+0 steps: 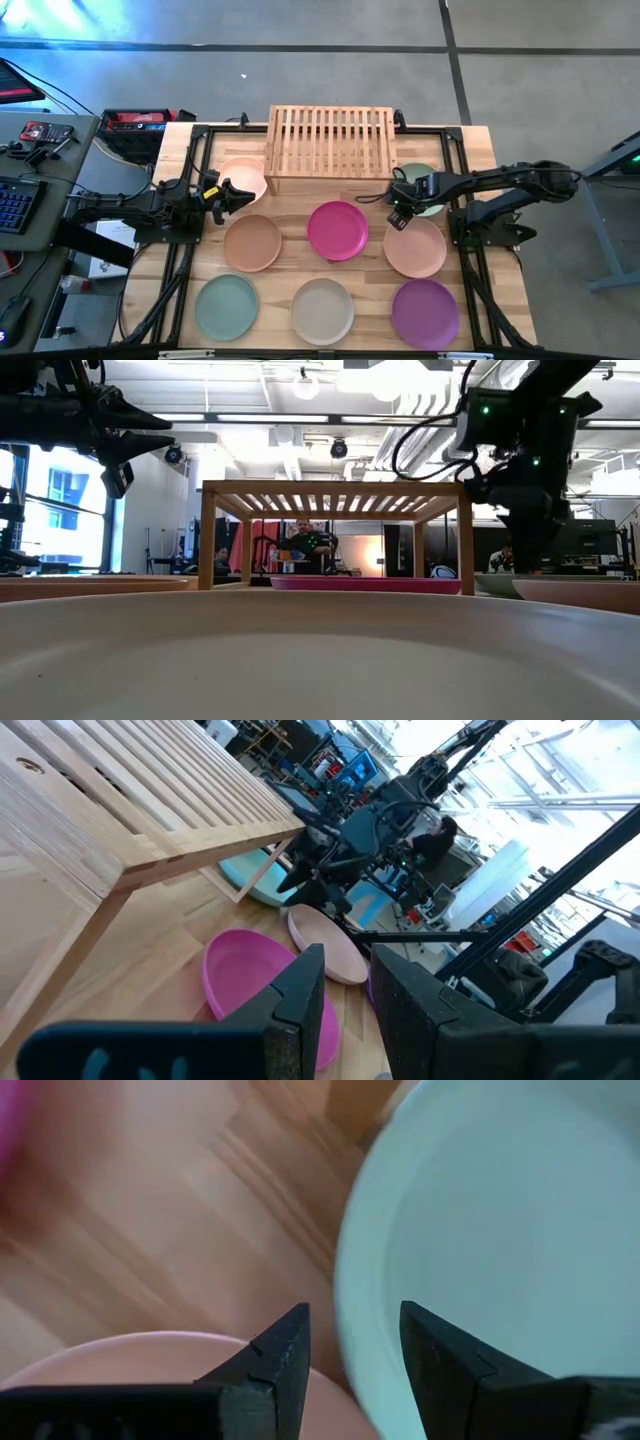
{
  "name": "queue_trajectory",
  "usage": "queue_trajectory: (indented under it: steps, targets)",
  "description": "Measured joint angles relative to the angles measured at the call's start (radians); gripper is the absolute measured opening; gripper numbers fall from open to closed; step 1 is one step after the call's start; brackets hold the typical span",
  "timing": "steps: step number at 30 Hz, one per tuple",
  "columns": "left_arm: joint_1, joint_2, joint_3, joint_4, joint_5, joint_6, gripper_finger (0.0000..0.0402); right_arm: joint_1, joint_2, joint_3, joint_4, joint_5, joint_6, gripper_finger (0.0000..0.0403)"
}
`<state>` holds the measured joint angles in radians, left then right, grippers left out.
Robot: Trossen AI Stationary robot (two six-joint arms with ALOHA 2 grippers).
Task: Place and stack plates onto a shelf
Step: Put the green plate on the shelf
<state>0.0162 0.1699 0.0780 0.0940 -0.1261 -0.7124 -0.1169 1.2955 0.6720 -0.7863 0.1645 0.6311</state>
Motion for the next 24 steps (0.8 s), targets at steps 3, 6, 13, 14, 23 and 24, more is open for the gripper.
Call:
queue_trajectory:
  steps: [3, 6, 13, 14, 23, 24]
  targets:
    - [0.000, 0.000, 0.000, 0.000, 0.000, 0.000, 0.0074, 0.000, 0.029, 0.000, -0.001, 0.020, -0.001, 0.0135]
    - [0.000, 0.000, 0.000, 0.000, 0.000, 0.001, 0.0074, 0.000, 0.058, 0.000, -0.001, 0.031, -0.002, 0.0135]
    - [0.000, 0.000, 0.000, 0.000, 0.000, 0.008, 0.0074, 0.000, 0.120, 0.000, -0.001, 0.034, -0.001, 0.0135]
    - [0.000, 0.000, 0.000, 0.000, 0.000, 0.008, 0.0074, 0.000, 0.124, 0.000, -0.001, 0.034, 0.000, 0.0135]
    - [0.000, 0.000, 0.000, 0.000, 0.000, 0.010, 0.0074, 0.000, 0.123, 0.000, -0.002, -0.003, 0.001, 0.0054]
    - [0.000, 0.000, 0.000, 0.000, 0.000, 0.010, 0.0074, 0.000, 0.123, 0.000, -0.002, -0.007, 0.001, 0.0037]
